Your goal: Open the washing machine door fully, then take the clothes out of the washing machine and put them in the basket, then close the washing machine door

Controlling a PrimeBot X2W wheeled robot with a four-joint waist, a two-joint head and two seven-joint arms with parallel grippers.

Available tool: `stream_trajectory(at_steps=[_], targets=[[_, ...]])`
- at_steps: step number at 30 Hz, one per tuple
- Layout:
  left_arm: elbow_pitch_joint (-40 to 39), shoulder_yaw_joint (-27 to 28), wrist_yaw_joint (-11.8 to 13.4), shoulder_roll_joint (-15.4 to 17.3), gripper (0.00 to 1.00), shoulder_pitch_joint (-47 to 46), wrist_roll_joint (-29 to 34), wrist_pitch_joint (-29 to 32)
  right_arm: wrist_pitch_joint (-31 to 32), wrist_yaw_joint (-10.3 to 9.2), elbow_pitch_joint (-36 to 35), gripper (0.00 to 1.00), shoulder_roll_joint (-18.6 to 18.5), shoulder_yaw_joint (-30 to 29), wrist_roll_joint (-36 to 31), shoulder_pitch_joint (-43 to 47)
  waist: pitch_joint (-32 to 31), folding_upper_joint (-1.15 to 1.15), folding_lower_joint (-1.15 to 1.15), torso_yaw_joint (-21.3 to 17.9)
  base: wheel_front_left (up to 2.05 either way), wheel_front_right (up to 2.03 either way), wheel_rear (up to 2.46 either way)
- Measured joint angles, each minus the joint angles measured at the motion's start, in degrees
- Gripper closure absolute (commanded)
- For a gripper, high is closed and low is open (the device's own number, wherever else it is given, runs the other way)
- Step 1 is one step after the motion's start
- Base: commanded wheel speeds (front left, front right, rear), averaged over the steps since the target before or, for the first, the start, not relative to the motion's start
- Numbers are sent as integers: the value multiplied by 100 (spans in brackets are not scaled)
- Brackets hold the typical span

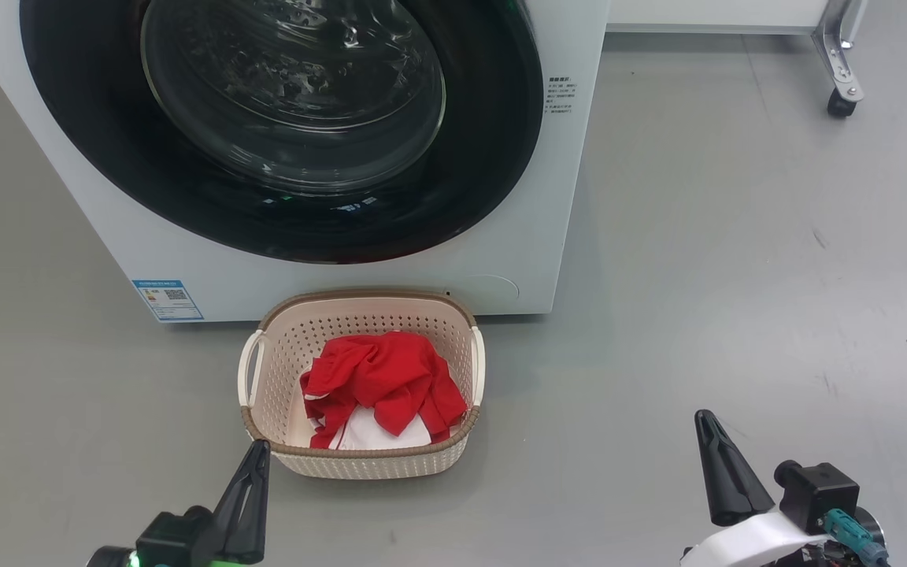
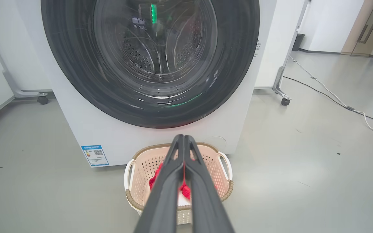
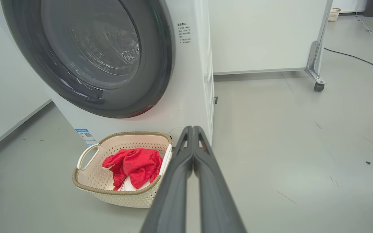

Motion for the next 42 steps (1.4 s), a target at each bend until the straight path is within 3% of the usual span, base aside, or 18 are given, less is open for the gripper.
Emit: stream_trajectory(at_steps=[42], targets=[[55,435,-160,33,100,-77,-3502,689,669,9,-77,100,-43,-563,3295,-166,-120,0,0,-37,0,0,0]])
